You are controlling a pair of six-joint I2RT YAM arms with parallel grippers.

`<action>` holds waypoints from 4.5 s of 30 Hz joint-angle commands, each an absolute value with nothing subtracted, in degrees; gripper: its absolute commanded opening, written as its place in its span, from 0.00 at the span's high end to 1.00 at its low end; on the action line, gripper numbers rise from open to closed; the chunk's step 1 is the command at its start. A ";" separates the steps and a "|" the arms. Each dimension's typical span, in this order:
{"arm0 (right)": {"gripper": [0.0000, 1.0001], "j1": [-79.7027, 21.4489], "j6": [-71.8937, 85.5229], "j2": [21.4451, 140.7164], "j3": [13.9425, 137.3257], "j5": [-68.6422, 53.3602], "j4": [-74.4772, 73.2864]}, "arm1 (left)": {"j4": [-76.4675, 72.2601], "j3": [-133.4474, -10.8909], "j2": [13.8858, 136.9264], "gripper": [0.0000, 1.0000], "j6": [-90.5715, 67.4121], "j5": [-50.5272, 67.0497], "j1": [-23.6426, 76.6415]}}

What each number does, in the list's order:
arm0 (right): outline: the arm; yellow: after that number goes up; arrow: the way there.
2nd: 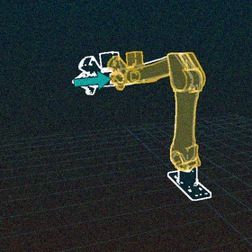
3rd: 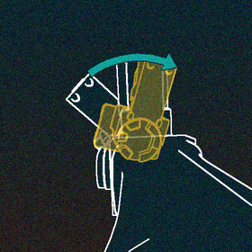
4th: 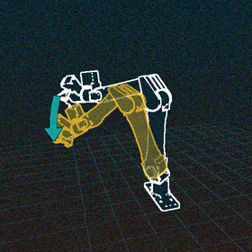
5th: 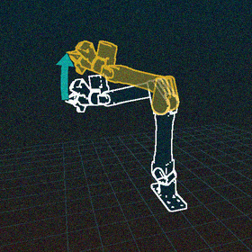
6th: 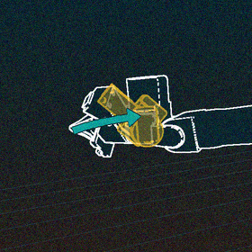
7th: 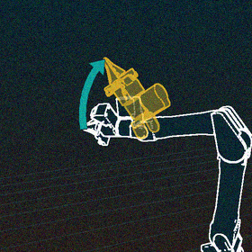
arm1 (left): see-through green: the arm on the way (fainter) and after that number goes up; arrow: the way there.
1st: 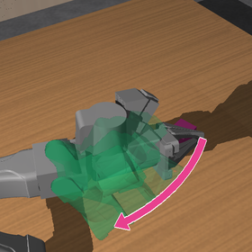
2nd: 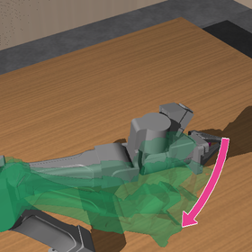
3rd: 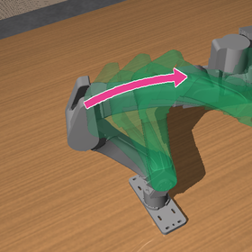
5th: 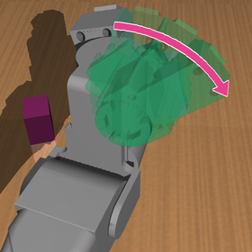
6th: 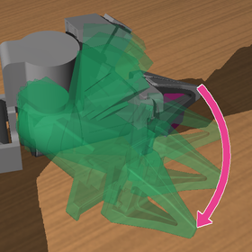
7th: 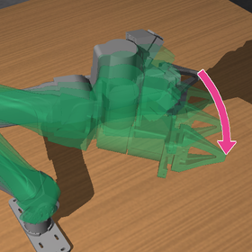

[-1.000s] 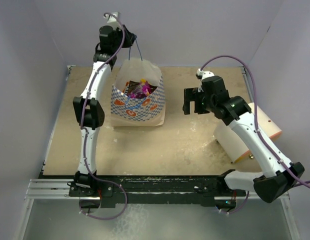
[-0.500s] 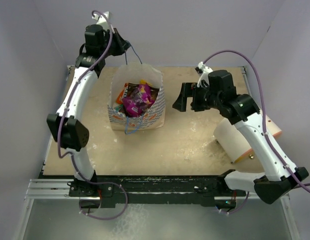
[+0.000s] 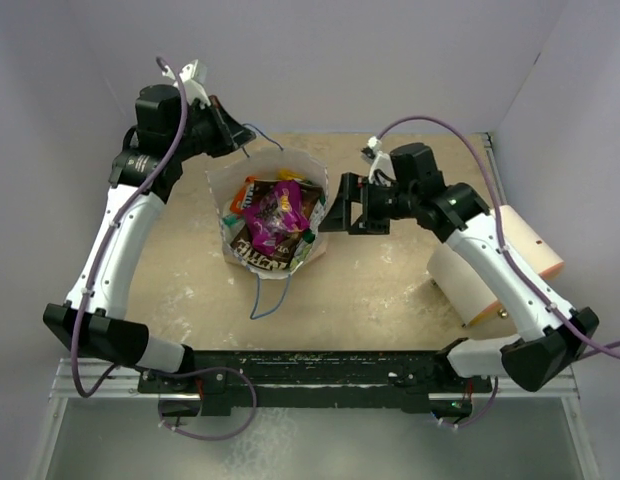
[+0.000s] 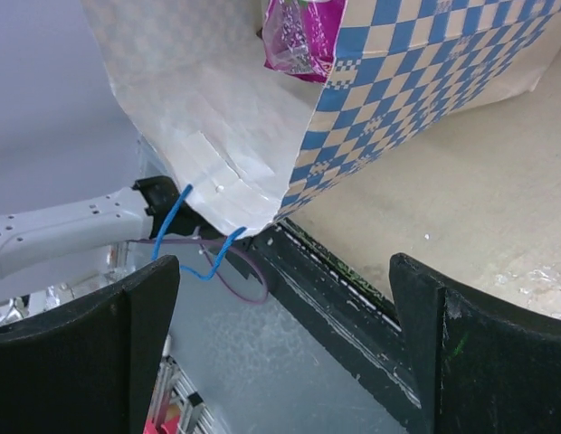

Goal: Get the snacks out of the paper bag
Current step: Adjust the paper bag at the center of the board.

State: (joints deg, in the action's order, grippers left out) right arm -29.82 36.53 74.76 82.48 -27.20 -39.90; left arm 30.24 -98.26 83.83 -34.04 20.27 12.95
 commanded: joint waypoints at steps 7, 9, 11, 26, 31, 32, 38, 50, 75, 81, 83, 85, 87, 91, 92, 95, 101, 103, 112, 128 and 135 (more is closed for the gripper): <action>0.02 -40.32 33.53 87.86 92.46 -7.21 -49.99 | 33.72 -96.52 77.22 1.00 -37.40 30.54 14.23; 0.06 -40.29 34.17 87.83 92.34 -3.91 -49.16 | 34.24 -96.48 76.42 1.00 -38.31 31.80 14.23; 0.10 -40.26 34.59 87.78 91.43 -2.12 -47.30 | 34.38 -95.93 75.48 1.00 -39.54 32.76 14.55; 0.44 -39.41 23.78 98.69 106.81 7.82 -53.78 | 40.64 -94.26 70.33 1.00 -42.36 29.28 14.35; 0.55 -37.63 20.07 103.99 114.46 7.88 -54.61 | 41.03 -93.24 69.69 1.00 -43.97 30.44 14.37; 0.55 -37.41 19.17 105.09 116.12 7.91 -54.52 | 40.33 -92.40 69.08 1.00 -45.25 30.90 14.37; 0.55 -36.66 13.14 114.38 129.51 7.43 -56.47 | 32.64 -84.94 65.57 1.00 -52.31 33.65 15.68; 0.25 -36.64 15.92 102.00 116.26 0.99 -59.81 | 32.41 -84.67 65.38 1.00 -53.11 32.08 18.98; 0.42 -36.63 46.84 54.40 52.94 -17.42 -36.90 | 33.98 -86.90 69.31 1.00 -51.57 32.52 18.90; 0.42 -36.65 47.22 57.35 45.85 -24.74 -27.49 | 34.18 -87.44 69.17 1.00 -51.91 32.18 18.95; 0.47 -36.67 47.32 57.66 45.03 -26.15 -25.71 | 34.43 -87.69 69.25 1.00 -51.93 31.98 18.96; 0.66 -36.70 46.65 58.06 45.67 -26.81 -26.05 | 36.06 -88.53 69.25 1.00 -50.87 30.84 18.98; 0.89 -36.69 45.42 57.54 47.12 -25.44 -28.40 | 39.33 -90.10 69.39 0.95 -48.43 28.50 18.95; 1.00 -36.67 43.68 55.07 48.80 -22.09 -32.55 | 48.54 -94.87 70.07 0.84 -40.43 22.12 18.94; 1.00 -36.70 43.56 54.77 48.90 -21.99 -32.93 | 51.65 -96.06 70.27 0.81 -38.11 19.95 18.97; 1.00 -36.63 43.71 54.56 49.36 -21.81 -34.29 | 57.98 -99.26 70.55 0.73 -32.34 12.65 18.95; 1.00 -36.66 44.39 54.40 48.61 -22.28 -34.41 | 61.99 -101.23 70.31 0.54 -24.09 1.00 18.98; 1.00 -36.66 43.99 54.78 49.11 -22.25 -35.13 | 61.88 -101.40 70.76 0.49 -22.19 -0.06 19.34; 1.00 -36.70 42.42 56.48 50.58 -22.41 -36.02 | 48.07 -96.40 68.37 0.31 -8.69 4.46 20.30; 1.00 -36.64 41.67 57.74 52.02 -21.78 -35.82 | 34.13 -90.44 68.87 0.27 0.44 15.87 20.36; 1.00 -36.68 41.53 57.53 52.03 -20.99 -35.78 | 31.80 -92.59 72.04 0.54 0.02 15.10 20.39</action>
State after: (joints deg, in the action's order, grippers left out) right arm -36.73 42.76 57.84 49.28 -21.98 -34.48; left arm 36.77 -89.58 71.94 -0.60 15.31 20.08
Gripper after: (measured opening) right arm 0.007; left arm 0.563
